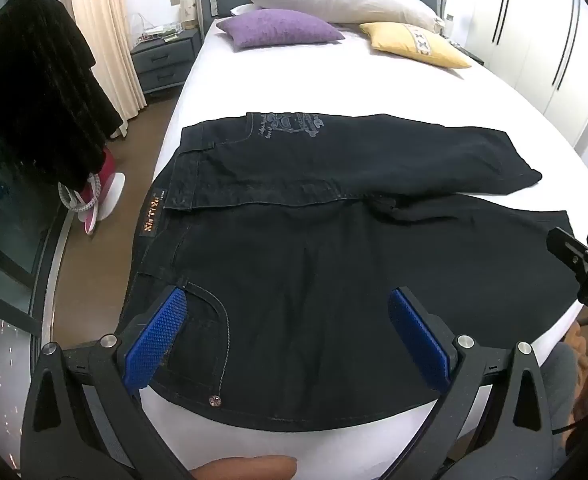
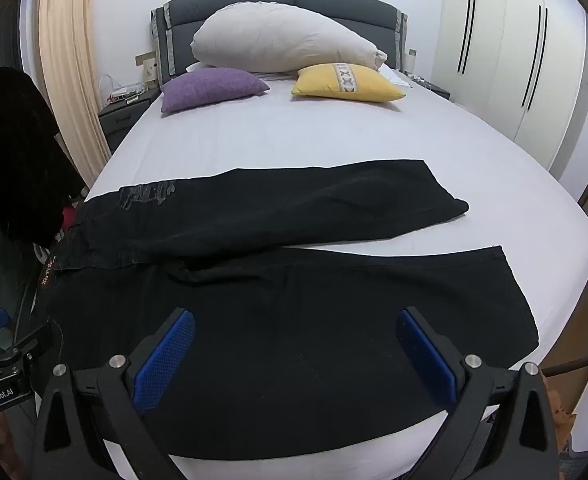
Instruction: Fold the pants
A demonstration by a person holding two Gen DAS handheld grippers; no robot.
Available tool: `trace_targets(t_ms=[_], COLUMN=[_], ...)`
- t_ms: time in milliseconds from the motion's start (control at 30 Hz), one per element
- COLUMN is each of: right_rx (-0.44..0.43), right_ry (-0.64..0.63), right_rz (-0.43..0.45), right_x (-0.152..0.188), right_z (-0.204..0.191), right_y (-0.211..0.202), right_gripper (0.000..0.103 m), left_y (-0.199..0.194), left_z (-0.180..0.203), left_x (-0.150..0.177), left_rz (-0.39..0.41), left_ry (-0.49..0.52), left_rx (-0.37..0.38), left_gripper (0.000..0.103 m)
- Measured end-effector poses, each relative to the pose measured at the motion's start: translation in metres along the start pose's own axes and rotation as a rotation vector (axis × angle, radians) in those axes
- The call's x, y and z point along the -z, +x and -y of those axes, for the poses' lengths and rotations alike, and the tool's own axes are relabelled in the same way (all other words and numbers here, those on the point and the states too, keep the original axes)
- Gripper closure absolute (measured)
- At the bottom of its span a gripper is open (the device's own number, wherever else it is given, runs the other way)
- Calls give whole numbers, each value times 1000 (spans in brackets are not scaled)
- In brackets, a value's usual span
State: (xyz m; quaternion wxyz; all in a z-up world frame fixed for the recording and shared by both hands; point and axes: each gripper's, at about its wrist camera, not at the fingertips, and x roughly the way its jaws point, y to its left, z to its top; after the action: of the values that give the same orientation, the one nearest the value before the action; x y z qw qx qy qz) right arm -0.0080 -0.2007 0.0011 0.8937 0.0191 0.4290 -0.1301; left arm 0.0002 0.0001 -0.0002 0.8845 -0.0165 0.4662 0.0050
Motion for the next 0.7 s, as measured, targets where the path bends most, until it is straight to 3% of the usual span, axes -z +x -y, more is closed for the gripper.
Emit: trace_targets(t_ms=[367, 433, 700], right_rx=[-14, -12, -13], right_ry=[1, -8, -21], right_rz=[-4, -9, -25], right_x=[3, 11, 11], right_z=[7, -14, -11], right_y=[-2, 19, 10], right_gripper=[0, 0, 0], left_y=[9, 11, 6], left_z=[0, 0, 0], left_x=[5, 6, 6], left_rz=[6, 5, 0], left_ry=[5, 5, 5], left_rx=[-15, -16, -9], left_gripper=[0, 0, 0])
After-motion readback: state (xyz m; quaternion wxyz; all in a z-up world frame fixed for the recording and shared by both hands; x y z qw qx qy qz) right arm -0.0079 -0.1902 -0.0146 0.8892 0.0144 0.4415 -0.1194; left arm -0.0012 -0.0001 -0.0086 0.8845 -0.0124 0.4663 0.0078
